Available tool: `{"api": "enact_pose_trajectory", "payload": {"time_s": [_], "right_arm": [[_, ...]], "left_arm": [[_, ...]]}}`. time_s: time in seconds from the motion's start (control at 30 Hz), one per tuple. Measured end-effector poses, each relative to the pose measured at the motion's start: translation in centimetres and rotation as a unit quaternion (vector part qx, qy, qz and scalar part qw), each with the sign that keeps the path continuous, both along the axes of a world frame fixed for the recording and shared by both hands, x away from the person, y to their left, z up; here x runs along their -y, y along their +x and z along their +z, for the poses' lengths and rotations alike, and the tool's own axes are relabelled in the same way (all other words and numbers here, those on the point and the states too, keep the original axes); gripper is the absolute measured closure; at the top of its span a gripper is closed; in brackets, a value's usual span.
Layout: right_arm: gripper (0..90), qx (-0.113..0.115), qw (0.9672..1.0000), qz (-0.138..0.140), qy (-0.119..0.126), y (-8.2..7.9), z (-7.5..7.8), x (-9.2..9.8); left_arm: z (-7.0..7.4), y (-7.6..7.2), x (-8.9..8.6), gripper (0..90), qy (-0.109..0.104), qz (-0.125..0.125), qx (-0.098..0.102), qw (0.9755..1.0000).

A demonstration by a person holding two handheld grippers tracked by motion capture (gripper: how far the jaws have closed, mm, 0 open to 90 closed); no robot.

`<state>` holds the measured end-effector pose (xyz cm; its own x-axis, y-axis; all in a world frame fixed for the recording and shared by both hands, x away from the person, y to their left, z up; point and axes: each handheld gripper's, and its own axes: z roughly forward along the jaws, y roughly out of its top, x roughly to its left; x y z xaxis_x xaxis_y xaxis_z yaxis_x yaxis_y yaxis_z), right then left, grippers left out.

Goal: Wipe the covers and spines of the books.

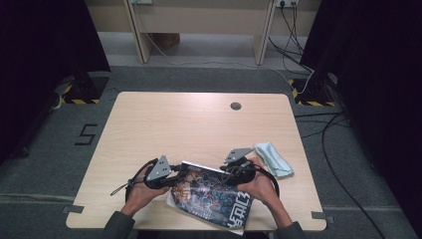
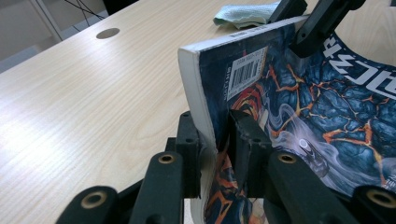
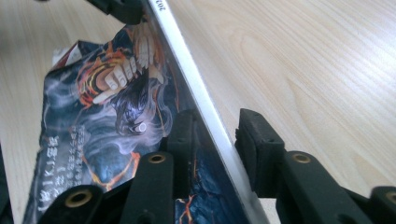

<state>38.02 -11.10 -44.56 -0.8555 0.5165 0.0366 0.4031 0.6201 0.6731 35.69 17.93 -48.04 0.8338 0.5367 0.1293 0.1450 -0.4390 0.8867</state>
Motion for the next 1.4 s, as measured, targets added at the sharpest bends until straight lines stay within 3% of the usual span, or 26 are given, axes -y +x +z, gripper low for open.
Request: {"api": "enact_pose_trajectory", "payload": {"time_s": [0.1, 0.2, 0.4, 0.57, 0.63, 0.7, 0.97, 1.03, 1.1, 1.2, 1.3, 1.4], "right_arm": [[55.2, 0.010, 0.9994, -0.033, 0.005, 0.3, 0.1, 0.3], [50.0, 0.013, 0.9969, -0.066, 0.042, 0.8, 0.8, 1.7], [38.2, 0.018, 0.9866, -0.146, 0.071, 1.4, 1.8, 4.6], [36.6, 0.023, 0.9813, -0.177, 0.071, 1.7, 1.8, 6.4], [36.4, 0.027, 0.9795, -0.189, 0.065, 1.8, 1.9, 7.0], [36.3, 0.030, 0.9771, -0.201, 0.063, 1.9, 2.0, 7.6], [33.1, 0.024, 0.9637, -0.258, 0.066, 2.4, 2.1, 10.8], [29.4, 0.025, 0.9599, -0.272, 0.062, 2.5, 1.9, 11.5], [24.8, 0.023, 0.9583, -0.278, 0.060, 2.6, 1.6, 12.2], [25.0, 0.021, 0.9549, -0.291, 0.055, 2.8, 1.2, 12.9], [26.6, 0.015, 0.9488, -0.312, 0.048, 3.2, 0.6, 13.9], [28.7, 0.007, 0.9450, -0.324, 0.045, 3.4, 0.1, 14.7]], "left_arm": [[-0.1, -0.2, -0.2, 76.0, 0.006, 0.011, 0.003, 0.9999], [0.1, -0.6, -0.9, 78.3, -0.007, 0.022, 0.006, 0.9997], [0.2, -0.9, -1.7, 81.9, -0.018, 0.041, 0.006, 0.9990], [0.2, -1.2, -1.7, 81.9, -0.015, 0.056, 0.008, 0.9983], [0.0, -1.3, -1.7, 81.6, -0.003, 0.067, 0.019, 0.9976], [-0.1, -1.2, -1.8, 81.8, -0.007, 0.073, 0.005, 0.9973], [0.0, -2.8, -1.9, 82.2, -0.011, 0.059, 0.007, 0.9982], [-0.1, -2.8, -1.9, 82.2, -0.011, 0.061, 0.007, 0.9981], [0.0, -2.8, -1.8, 82.2, -0.008, 0.058, 0.011, 0.9982], [-0.1, -2.8, -1.9, 82.1, -0.011, 0.058, 0.009, 0.9982], [-0.1, -2.7, -1.9, 82.0, -0.010, 0.055, 0.010, 0.9984], [-0.1, -2.8, -1.9, 81.9, -0.012, 0.058, 0.007, 0.9982]]}}
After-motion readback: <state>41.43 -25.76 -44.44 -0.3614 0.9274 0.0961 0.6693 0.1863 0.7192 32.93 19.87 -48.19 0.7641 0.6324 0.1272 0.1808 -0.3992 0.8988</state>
